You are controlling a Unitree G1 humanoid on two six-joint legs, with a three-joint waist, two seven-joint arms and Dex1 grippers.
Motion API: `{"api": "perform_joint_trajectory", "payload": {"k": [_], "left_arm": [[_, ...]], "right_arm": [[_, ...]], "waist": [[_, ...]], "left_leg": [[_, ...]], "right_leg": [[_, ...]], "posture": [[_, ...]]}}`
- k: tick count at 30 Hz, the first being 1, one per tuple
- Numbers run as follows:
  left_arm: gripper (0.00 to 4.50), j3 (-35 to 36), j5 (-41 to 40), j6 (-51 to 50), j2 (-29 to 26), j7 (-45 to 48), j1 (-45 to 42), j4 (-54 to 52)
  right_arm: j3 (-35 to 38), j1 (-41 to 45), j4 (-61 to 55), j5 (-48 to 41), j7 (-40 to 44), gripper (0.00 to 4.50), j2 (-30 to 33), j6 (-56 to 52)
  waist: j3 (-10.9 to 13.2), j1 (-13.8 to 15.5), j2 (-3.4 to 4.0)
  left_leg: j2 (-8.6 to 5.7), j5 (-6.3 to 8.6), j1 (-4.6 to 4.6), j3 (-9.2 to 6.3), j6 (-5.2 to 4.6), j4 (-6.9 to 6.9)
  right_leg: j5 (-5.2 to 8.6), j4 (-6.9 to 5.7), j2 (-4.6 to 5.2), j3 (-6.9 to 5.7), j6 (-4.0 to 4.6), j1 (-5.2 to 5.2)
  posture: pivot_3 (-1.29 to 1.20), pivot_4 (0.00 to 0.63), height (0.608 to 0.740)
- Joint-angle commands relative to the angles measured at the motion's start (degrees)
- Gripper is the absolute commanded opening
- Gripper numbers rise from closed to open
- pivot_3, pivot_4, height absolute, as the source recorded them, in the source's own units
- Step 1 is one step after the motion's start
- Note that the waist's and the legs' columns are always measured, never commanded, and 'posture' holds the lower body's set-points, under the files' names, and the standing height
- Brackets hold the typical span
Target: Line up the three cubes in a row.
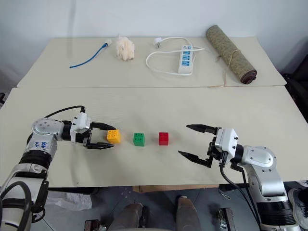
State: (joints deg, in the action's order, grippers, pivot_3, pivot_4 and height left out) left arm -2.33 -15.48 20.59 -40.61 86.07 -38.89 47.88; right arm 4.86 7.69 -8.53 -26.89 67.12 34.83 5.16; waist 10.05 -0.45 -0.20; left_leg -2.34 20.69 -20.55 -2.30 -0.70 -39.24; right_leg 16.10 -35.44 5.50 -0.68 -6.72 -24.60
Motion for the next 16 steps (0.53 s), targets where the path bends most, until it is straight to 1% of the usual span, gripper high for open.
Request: {"api": "perform_joint_trajectory", "payload": {"k": [1, 5, 9, 12, 14, 16], "left_arm": [[4.34, 5.73, -5.41, -4.06, -4.56, 3.35, 4.29, -7.58], [4.34, 12.7, -10.35, -7.99, -8.07, -0.98, 12.73, -18.74], [4.34, 16.94, -11.86, -11.45, -10.19, -3.62, 19.19, -26.93], [4.34, 18.31, -10.79, -15.14, -11.52, -7.15, 21.68, -29.62], [4.34, 18.07, -8.11, -16.9, -12.55, -10.54, 22.78, -29.72], [4.34, 18.88, -7.91, -17.83, -12.34, -12.56, 23.06, -29.16]], "right_arm": [[0.28, 3.68, 0.84, -1.71, 1.92, 4.5, 0.74, 0.2], [-0.14, 7.75, 1.7, -4.13, 5.77, 4.5, 2.78, -3.61], [-1.09, 12.05, 3.44, -4.15, 10.2, 4.5, 5.6, -5.58], [-1.58, 14.67, 5.73, -3.3, 11.82, 4.5, 6.92, -6.68], [-1.65, 15.42, 6.92, -2.83, 12.46, 4.5, 6.93, -6.19], [-1.88, 15.48, 7.82, -2.2, 12.87, 4.5, 6.51, -5.21]], "waist": [[0.0, -0.39, 0.0], [0.01, -0.64, 0.02], [0.03, -0.16, 0.04], [0.03, 0.47, 0.04], [0.03, 0.6, 0.04], [0.03, 0.54, 0.04]], "left_leg": [[0.03, 0.0, 0.0, 0.0, 0.02, 0.01], [0.14, 0.01, 0.0, -0.07, 0.1, 0.02], [0.11, 0.01, 0.0, -0.09, 0.09, 0.01], [0.11, 0.01, 0.0, -0.15, 0.1, 0.01], [0.1, 0.01, -0.01, -0.19, 0.1, 0.02], [0.08, 0.02, -0.01, -0.17, 0.09, 0.03]], "right_leg": [[0.0, 0.0, 0.03, 0.0, 0.0, -0.01], [0.01, 0.03, 0.16, -0.02, 0.03, -0.01], [0.02, 0.09, 0.27, 0.0, 0.04, 0.05], [0.02, 0.13, 0.26, -0.01, 0.04, 0.07], [0.02, 0.14, 0.27, -0.02, 0.04, 0.07], [0.02, 0.14, 0.26, -0.04, 0.04, 0.06]], "posture": [[0.0, 0.15, 0.74], [0.0, 0.15, 0.74], [0.0, 0.15, 0.74], [0.0, 0.15, 0.74], [0.0, 0.15, 0.74], [0.0, 0.15, 0.74]]}}
